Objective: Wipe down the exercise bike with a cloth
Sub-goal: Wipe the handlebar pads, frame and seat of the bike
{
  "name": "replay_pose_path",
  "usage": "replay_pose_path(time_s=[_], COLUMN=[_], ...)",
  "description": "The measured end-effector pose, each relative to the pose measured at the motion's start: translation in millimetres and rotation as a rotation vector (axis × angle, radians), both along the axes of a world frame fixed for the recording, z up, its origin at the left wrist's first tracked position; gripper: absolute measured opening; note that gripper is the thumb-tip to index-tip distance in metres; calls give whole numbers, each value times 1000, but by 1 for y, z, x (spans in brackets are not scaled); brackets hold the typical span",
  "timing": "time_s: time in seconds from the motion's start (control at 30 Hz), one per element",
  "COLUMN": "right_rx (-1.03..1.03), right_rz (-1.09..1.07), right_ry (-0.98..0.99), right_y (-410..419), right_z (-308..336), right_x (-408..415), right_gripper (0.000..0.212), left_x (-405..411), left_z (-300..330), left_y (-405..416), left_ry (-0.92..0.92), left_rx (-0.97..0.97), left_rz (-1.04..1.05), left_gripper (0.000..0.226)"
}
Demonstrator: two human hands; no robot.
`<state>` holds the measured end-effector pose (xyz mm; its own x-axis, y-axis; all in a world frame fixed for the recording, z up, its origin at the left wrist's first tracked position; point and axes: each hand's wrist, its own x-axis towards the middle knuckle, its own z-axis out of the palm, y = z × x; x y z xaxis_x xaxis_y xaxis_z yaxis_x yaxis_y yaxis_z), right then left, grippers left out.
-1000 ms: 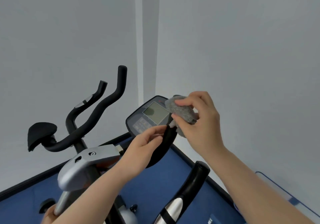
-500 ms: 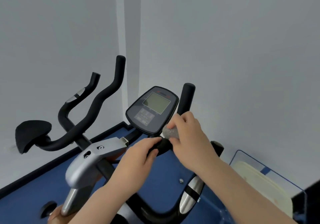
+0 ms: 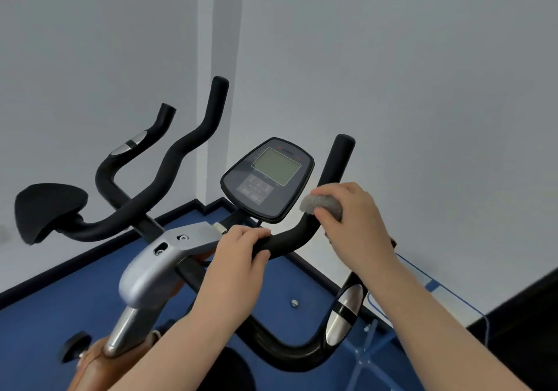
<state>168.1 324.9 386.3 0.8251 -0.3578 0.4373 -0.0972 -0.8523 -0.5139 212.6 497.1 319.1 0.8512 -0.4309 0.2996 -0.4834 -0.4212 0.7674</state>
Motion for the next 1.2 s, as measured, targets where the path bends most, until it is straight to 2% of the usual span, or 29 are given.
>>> replay_pose_path(time_s=[0.13,0.2,0.3,0.43,0.53,0.63,0.73,0.8,0.9,1.07,1.13,1.2], right_rx=[-59,-92,31,169,161,169,200,100,-37,32,-27,-98], right_rz=[-93,-27,40,-101,-65,13,-126,-105,102,-128,-94,56], right_ry=[-61,-28,16,-82,-78,-74,-159,-105,-8,-92,-52,-20], right_y=[31,38,26,26,51,37,31,51,64,32,51,62], right_z=[-28,-34,-17,-19,-45,-35,-24,-38,-42,-19,-37,-47], right_x=[-9,-12,-10,-15,-29,-25,-16,-19,-22,-9,-13,-16], right_gripper=[25,24,22,19,23,21,21,22,26,23,25,26], left_x=[0,-1,-2,-10,-19,-22,-23,-23,-19,-16,-16,-16], left_z=[2,3,5,4,0,-4,-5,-5,-7,-9,-9,-9], left_y=[0,0,3,16,31,42,44,42,42,41,41,42], left_ry=[12,19,17,-10,-37,-73,-92,-94,-107,-83,-76,-74], left_rx=[-13,-9,-12,1,32,76,96,106,121,167,188,197], left_rz=[-2,-2,-10,-31,-18,0,14,21,20,71,86,101], left_gripper=[31,32,33,35,40,44,45,44,42,40,39,38])
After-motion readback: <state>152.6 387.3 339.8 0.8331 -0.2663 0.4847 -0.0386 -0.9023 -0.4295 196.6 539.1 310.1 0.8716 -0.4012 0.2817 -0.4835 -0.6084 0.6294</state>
